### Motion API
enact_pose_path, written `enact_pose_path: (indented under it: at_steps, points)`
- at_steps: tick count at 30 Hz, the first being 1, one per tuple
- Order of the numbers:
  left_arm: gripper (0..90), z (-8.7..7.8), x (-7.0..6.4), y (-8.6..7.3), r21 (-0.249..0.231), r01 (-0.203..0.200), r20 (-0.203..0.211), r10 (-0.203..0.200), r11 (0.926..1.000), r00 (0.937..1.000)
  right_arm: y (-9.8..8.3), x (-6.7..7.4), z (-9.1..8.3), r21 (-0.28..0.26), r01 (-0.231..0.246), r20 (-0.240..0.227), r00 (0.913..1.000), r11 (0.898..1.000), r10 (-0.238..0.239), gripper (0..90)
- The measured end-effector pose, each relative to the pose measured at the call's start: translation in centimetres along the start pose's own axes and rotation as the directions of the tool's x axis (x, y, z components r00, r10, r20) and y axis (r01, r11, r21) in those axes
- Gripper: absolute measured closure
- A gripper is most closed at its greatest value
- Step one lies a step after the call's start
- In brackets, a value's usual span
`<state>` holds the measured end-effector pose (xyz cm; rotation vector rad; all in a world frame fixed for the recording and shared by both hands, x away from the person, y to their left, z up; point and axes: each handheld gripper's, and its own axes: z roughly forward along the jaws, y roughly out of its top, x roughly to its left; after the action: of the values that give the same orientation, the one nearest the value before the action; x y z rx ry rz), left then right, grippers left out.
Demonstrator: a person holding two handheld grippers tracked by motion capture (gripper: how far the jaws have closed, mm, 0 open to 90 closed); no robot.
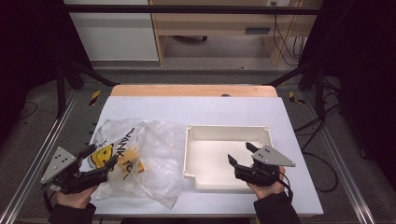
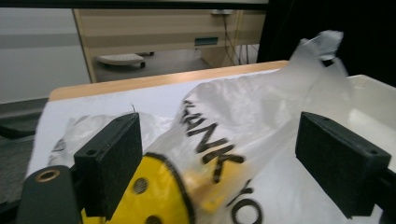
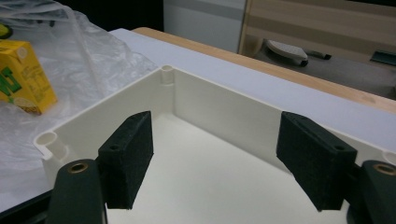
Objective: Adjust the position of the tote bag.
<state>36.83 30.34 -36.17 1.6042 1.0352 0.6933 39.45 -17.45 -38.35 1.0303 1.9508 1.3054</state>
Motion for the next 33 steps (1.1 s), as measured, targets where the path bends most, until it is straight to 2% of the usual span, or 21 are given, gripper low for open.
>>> enact_pose_path:
  at_steps: [1,2,5,12,14,15,17,19,21,22,23,25,26,27,28,29,30,31,32,33]
  points:
    - [14.2,0.2,-0.7,0.2,0.001,-0.001,0.020,0.001,1.0000,0.9998,0.1,0.3,0.3,0.000,0.003,-0.012,0.9999,1.000,-0.003,28.0]
    - [14.4,0.2,-0.7,0.2,0.001,-0.001,0.020,0.001,1.0000,0.9998,0.2,0.6,0.6,0.000,0.006,-0.021,0.9998,1.000,-0.006,28.2]
    - [14.6,0.4,-2.2,0.2,0.032,-0.039,0.030,0.038,0.9987,0.9988,0.3,1.6,1.1,0.007,0.020,-0.051,0.9985,1.000,-0.019,30.0]
    - [14.9,0.6,-3.7,0.3,0.051,-0.064,0.074,0.060,0.9967,0.9954,-0.3,2.3,1.3,0.024,0.027,-0.077,0.9967,0.999,-0.025,33.1]
    - [15.0,0.9,-4.3,0.3,0.059,-0.078,0.089,0.073,0.9952,0.9933,-0.3,2.3,1.4,0.026,0.026,-0.080,0.9965,0.999,-0.023,33.6]
    - [15.5,1.2,-4.8,0.2,0.074,-0.100,0.100,0.092,0.9923,0.9907,-0.3,2.5,1.4,0.026,0.025,-0.090,0.9957,0.999,-0.022,35.9]
    - [16.2,1.4,-5.0,0.2,0.082,-0.110,0.109,0.101,0.9906,0.9890,-0.3,2.6,1.4,0.025,0.027,-0.096,0.9950,0.999,-0.025,36.8]
    - [20.6,2.0,-5.6,0.4,0.094,-0.131,0.132,0.118,0.9870,0.9842,-0.1,3.2,1.5,0.024,0.032,-0.127,0.9915,0.999,-0.028,40.4]
    - [24.1,2.3,-5.9,0.5,0.099,-0.131,0.141,0.116,0.9865,0.9831,0.0,3.4,1.6,0.023,0.032,-0.136,0.9903,0.999,-0.029,41.0]
    - [26.8,2.5,-6.0,0.7,0.107,-0.136,0.143,0.120,0.9849,0.9825,0.3,4.2,1.7,0.018,0.034,-0.170,0.9850,0.999,-0.030,42.5]
    - [26.8,2.8,-6.1,0.7,0.119,-0.138,0.144,0.120,0.9833,0.9823,0.3,4.2,1.7,0.018,0.034,-0.170,0.9850,0.999,-0.030,42.5]
    - [30.7,3.2,-6.2,0.7,0.138,-0.141,0.148,0.120,0.9805,0.9817,0.6,5.1,1.9,0.011,0.039,-0.201,0.9789,0.999,-0.036,43.8]
    - [36.8,3.6,-6.0,0.5,0.154,-0.139,0.153,0.116,0.9782,0.9814,0.8,6.1,2.2,0.007,0.039,-0.242,0.9697,0.999,-0.037,45.0]
    - [38.6,3.6,-6.0,0.5,0.154,-0.139,0.153,0.116,0.9782,0.9814,0.8,6.1,2.2,0.007,0.039,-0.242,0.9697,0.999,-0.037,45.0]
    - [42.0,3.7,-5.9,0.5,0.162,-0.142,0.157,0.117,0.9766,0.9807,0.9,7.2,2.6,0.009,0.042,-0.280,0.9592,0.999,-0.038,45.6]
    - [42.0,3.8,-5.8,0.4,0.165,-0.141,0.156,0.116,0.9761,0.9809,0.9,7.2,2.6,0.009,0.042,-0.280,0.9592,0.999,-0.038,45.6]
    - [45.1,3.9,-5.7,0.3,0.169,-0.136,0.154,0.111,0.9762,0.9819,1.0,7.8,2.9,0.012,0.045,-0.300,0.9531,0.999,-0.040,46.0]
    - [51.8,3.9,-5.6,0.2,0.169,-0.129,0.150,0.104,0.9773,0.9833,0.9,9.0,3.5,0.023,0.056,-0.341,0.9392,0.998,-0.045,46.8]
    - [51.8,3.9,-5.4,0.2,0.174,-0.133,0.152,0.107,0.9758,0.9826,0.9,9.0,3.5,0.023,0.056,-0.341,0.9392,0.998,-0.045,46.8]
    - [56.1,3.9,-5.4,0.1,0.175,-0.126,0.153,0.100,0.9764,0.9831,0.8,9.7,3.8,0.027,0.064,-0.358,0.9325,0.998,-0.050,47.1]
